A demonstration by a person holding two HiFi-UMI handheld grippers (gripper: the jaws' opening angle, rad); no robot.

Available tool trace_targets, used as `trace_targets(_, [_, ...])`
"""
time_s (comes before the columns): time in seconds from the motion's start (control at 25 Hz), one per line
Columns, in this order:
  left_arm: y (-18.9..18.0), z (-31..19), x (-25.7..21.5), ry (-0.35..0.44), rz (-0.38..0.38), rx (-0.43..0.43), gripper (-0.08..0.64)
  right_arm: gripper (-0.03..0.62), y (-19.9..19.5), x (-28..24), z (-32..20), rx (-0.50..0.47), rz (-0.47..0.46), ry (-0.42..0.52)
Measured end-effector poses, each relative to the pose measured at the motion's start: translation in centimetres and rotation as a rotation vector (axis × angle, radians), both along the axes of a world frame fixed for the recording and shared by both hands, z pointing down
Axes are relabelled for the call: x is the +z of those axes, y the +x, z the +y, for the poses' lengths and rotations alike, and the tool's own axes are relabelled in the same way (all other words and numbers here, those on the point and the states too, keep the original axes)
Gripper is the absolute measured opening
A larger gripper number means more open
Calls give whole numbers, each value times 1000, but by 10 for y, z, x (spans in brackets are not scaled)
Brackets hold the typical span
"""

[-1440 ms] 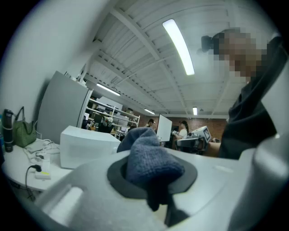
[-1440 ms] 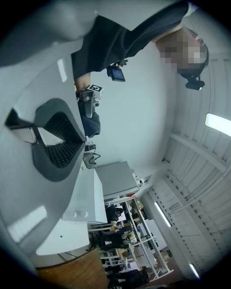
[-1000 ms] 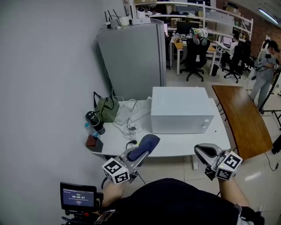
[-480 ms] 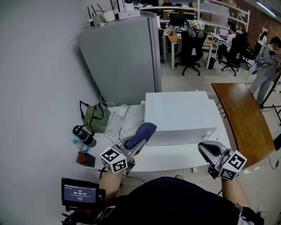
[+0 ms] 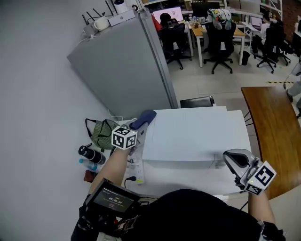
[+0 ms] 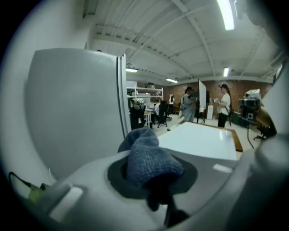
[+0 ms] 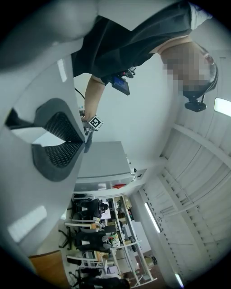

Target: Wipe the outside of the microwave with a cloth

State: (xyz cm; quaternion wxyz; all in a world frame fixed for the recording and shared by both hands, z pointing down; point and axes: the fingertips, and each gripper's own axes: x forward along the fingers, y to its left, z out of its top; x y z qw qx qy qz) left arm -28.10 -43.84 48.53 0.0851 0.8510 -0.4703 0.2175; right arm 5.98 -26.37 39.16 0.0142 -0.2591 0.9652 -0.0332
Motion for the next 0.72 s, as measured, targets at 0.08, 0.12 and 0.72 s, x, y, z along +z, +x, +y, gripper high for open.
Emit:
trace_targets(0.08, [-3, -31, 21, -53, -77, 16, 57, 5, 11, 9, -8, 44, 6, -31])
trace_targets(0.12, [-3, -44, 34, -83, -113, 31, 57, 5, 15, 13, -10, 70, 16, -48])
trace_targets(0.72, [199, -93, 73, -191, -318, 561, 54, 5, 95, 32, 18, 356, 63, -85])
